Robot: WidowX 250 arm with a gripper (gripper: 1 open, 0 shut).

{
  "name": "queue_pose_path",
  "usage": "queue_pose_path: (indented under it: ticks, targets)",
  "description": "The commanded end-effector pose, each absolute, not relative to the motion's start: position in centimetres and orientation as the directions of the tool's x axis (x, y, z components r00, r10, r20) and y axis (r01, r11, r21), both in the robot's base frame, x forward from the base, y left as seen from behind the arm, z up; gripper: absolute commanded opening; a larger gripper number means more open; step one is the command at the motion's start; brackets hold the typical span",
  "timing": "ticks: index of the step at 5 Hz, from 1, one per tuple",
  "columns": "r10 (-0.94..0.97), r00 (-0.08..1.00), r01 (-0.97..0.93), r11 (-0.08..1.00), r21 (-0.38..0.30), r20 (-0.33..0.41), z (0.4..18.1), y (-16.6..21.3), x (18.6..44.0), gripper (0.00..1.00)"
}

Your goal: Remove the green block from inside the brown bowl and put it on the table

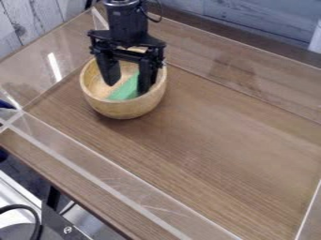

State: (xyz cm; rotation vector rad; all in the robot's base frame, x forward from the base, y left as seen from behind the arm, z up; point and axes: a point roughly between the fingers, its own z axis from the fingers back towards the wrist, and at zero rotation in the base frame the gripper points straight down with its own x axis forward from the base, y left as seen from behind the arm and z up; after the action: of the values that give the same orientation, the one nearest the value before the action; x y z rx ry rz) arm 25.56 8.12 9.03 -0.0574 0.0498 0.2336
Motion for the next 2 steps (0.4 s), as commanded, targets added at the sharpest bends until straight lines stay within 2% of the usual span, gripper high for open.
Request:
queue_pose_path:
  ticks: [1, 2]
  targets:
    - [0.171, 0.985, -0.170, 0.984, -0.044, 0.016, 8.7, 9.0, 27.8, 1.00]
    - [0.143, 0.989, -0.141, 0.989, -0.043, 0.038, 7.3, 9.6, 28.9, 1.00]
